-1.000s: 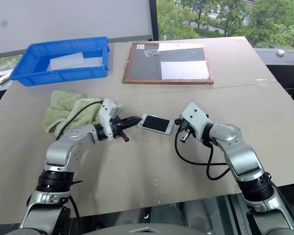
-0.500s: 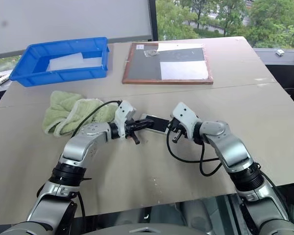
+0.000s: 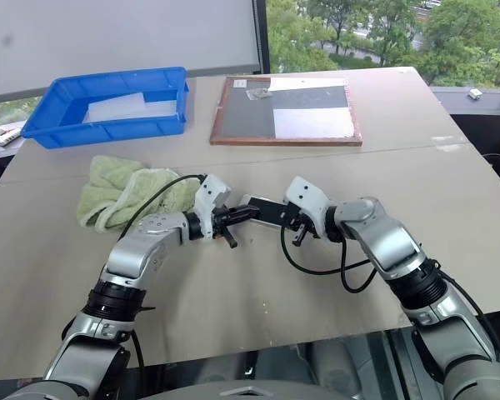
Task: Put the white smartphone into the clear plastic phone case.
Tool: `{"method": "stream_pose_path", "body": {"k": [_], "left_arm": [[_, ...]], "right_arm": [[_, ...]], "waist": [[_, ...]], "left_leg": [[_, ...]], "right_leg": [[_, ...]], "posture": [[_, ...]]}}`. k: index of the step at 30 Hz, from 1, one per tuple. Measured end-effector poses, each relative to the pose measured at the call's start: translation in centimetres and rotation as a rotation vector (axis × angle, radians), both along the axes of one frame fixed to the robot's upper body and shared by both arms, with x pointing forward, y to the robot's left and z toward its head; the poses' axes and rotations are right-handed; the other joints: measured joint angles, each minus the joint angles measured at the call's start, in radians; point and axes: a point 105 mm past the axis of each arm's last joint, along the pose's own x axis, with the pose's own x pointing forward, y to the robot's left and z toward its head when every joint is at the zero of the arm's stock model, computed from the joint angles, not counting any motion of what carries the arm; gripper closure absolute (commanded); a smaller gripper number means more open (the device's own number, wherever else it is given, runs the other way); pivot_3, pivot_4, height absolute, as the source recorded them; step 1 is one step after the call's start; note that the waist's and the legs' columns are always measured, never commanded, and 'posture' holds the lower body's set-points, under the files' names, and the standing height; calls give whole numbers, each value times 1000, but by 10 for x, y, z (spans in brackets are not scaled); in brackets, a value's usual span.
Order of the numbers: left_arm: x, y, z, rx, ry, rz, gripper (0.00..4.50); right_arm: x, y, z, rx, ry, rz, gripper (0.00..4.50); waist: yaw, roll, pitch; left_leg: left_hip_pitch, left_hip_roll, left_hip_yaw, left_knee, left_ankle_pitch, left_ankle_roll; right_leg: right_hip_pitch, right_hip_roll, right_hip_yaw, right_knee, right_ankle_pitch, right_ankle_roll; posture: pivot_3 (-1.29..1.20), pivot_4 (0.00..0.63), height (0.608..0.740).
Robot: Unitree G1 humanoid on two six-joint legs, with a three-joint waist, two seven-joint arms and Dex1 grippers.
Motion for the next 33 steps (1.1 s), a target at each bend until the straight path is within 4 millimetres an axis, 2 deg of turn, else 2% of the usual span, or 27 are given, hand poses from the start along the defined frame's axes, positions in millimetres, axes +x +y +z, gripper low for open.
{"method": "stream_pose_path", "body": {"k": [22,24,27,33], "left_arm": [[-3,-3,-15,39,45,18,4436],[-3,-3,-16,43,47,19,4436],[-4,-2,-17,46,52,21,4436],[-4,-2,-17,47,55,21,4436]], "right_arm": [[12,4,-20,29,163,18,4500],[13,6,-21,35,168,22,4500],[15,8,-26,41,186,22,4500],[17,13,-29,45,191,34,4500]], "waist": [[-5,-2,-44],[-6,-2,-46],[-7,0,-46],[-8,0,-50]], "left_leg": [[6,1,-1,-3,0,0],[10,1,-2,-4,0,0],[23,2,-4,-10,-3,-5],[26,2,-6,-15,-4,-6]], "right_leg": [[4,0,0,-2,-1,0],[6,0,0,-2,-1,0],[17,-1,1,-8,-2,-1],[18,-2,1,-14,-2,-1]], "posture": [[0,150,740],[0,150,740],[0,150,740],[0,150,740]]}}
